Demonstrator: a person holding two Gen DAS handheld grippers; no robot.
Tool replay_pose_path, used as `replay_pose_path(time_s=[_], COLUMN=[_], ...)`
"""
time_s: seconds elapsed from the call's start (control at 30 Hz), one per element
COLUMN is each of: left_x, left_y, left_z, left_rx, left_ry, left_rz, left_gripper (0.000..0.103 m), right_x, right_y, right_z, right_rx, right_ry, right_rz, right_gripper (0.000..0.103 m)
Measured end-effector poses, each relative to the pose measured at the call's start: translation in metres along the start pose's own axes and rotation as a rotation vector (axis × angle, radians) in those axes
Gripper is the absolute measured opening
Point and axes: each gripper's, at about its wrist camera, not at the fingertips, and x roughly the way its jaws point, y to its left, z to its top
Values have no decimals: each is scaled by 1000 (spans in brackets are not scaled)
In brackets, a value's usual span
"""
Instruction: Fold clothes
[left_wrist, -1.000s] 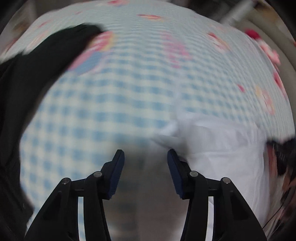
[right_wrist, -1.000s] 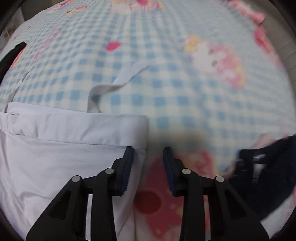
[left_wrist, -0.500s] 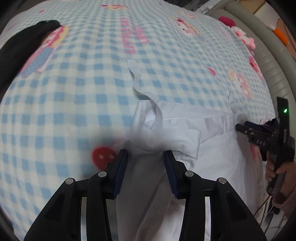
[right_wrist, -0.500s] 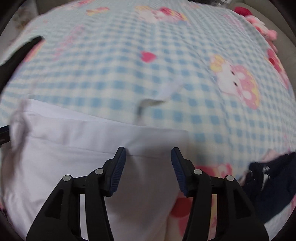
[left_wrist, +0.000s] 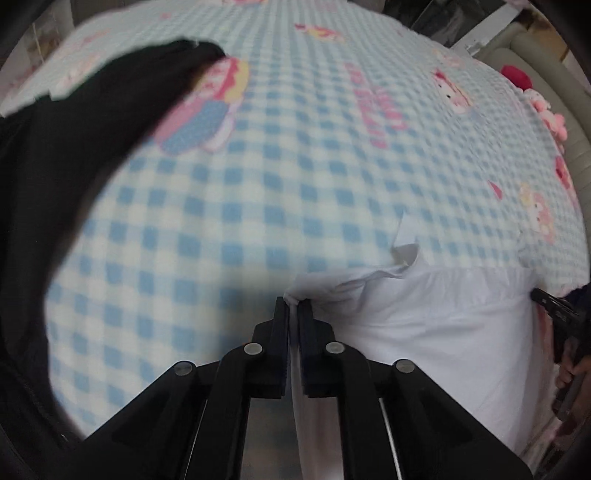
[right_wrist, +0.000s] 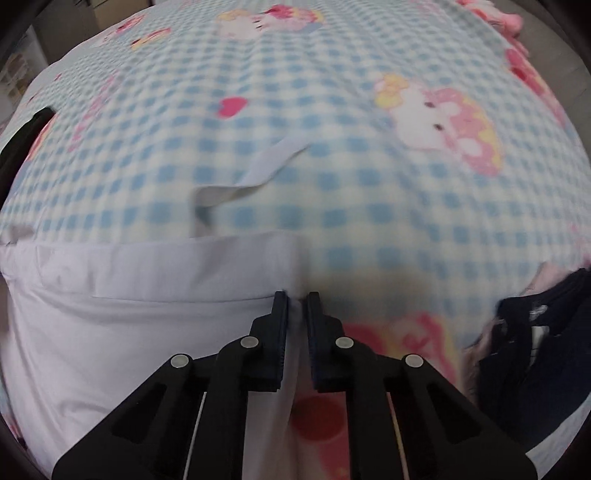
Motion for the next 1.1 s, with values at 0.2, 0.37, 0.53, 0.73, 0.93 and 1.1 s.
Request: replay_pose_path(time_s=[0.2,0.37,0.53,0.73,0.93,1.1], left_x=[-23,22,-8,-24,-26,-29], left_y=[0,-22,-41,-38,-35,-20], left_z=[2,15,0,-30,-42,-45], left_rx=[-2,174,261,186,124,96], left_ry=[-110,41,-33,-21,-54,-82], left_rz=[-97,-2,-37,-119,-98,-87], left_gripper=[47,17,14,14,21,27], right_x=[4,13,-18,-60,-4,25], right_y=[-14,7,28,100,197,248], right_z=[17,16,17,9,22,20], right_rx=[24,-12,-62,-160,-361,-488], right_ry=[8,40,-27,-16,65,175], right_rz=[112,128,5,346,550,571], right_gripper=[26,36,36,36,37,37])
